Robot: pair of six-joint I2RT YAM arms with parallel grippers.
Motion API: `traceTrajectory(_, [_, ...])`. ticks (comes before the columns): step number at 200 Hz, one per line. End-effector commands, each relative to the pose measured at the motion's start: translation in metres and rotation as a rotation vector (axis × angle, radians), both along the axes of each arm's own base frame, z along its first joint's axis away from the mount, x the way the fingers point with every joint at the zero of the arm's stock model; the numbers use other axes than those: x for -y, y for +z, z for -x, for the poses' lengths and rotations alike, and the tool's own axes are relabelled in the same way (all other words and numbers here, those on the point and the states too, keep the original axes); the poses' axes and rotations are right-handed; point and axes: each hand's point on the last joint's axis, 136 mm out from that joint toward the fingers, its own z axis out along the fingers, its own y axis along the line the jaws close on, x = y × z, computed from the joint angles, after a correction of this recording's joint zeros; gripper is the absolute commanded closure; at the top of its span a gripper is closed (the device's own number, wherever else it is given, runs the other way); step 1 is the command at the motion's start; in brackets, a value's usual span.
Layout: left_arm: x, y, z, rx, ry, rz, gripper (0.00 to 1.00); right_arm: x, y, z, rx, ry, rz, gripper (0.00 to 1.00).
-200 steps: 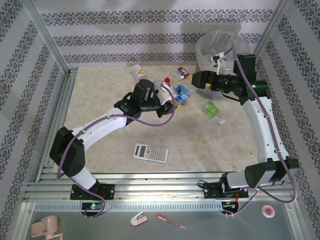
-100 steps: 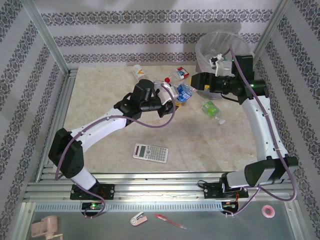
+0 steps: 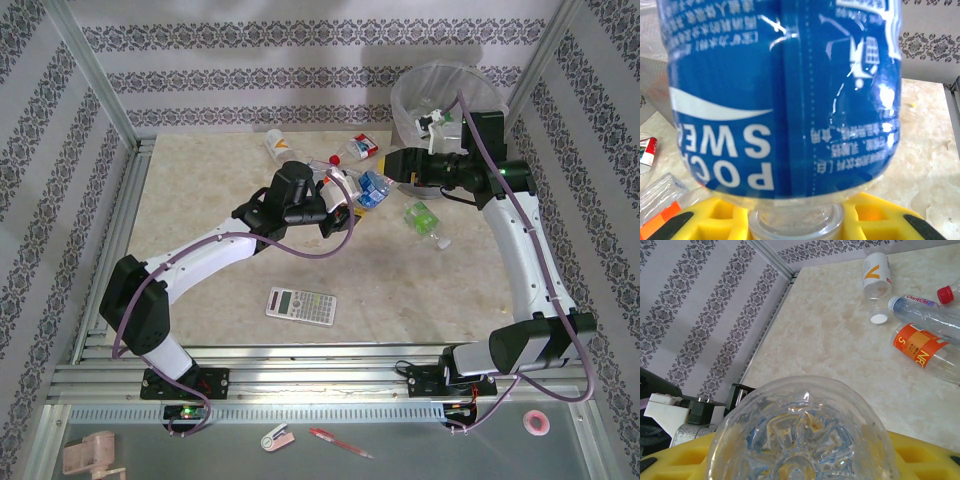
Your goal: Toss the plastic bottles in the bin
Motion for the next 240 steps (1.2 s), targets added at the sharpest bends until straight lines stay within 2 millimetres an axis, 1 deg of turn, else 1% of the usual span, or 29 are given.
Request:
traceTrajectory(1, [0.011,0.029,0.004,0.068,-0.026,0.081,0.96,-0.003,0.004,0.006,0.012,0.016,-0.007,0.49])
traceTrajectory(11, [0.01,0.03,0.002,0.066,-0.006,0.091,0.84,-0.002,0.006,0.006,0.019,0.013,-0.006,0.51])
traceTrajectory(19, [0.009,0.032,0.001,0.069,0.005,0.103,0.73,-0.001,0.008,0.006,0.024,0.006,-0.001,0.51])
traceTrajectory(28, [0.007,0.034,0.0,0.076,0.015,0.115,0.56,0.001,0.009,0.005,0.033,-0.002,0.007,0.51])
traceTrajectory(37, [0.006,0.036,-0.001,0.08,0.028,0.131,0.36,0.003,0.011,0.005,0.04,-0.013,0.02,0.52])
traceTrajectory(45, [0.005,0.038,-0.002,0.082,0.041,0.143,0.23,0.005,0.013,0.005,0.051,-0.022,0.033,0.52])
traceTrajectory(53, [0.005,0.04,-0.003,0.086,0.05,0.154,0.13,0.008,0.014,0.004,0.062,-0.037,0.049,0.53])
traceTrajectory(61, [0.004,0.043,-0.004,0.088,0.058,0.164,0.07,0.012,0.016,0.002,0.071,-0.054,0.066,0.53])
traceTrajectory(89, [0.002,0.053,-0.003,0.085,0.06,0.189,0.0,0.026,0.023,-0.002,0.121,-0.124,0.149,0.54])
traceTrajectory(108, [0.0,0.063,-0.002,0.096,0.07,0.218,0.0,0.038,0.03,-0.004,0.161,-0.173,0.212,0.56])
traceTrajectory(138, [-0.005,0.081,-0.004,0.134,0.1,0.256,0.0,0.064,0.043,-0.01,0.233,-0.295,0.321,0.57])
traceTrajectory(180, [-0.011,0.105,-0.003,0.17,0.121,0.294,0.0,0.095,0.071,-0.014,0.342,-0.429,0.417,0.58])
traceTrajectory(203, [-0.014,0.113,-0.001,0.174,0.13,0.313,0.0,0.109,0.088,-0.015,0.402,-0.491,0.449,0.58])
traceTrajectory(240, [-0.019,0.118,0.005,0.173,0.131,0.325,0.0,0.125,0.12,-0.013,0.519,-0.572,0.494,0.61])
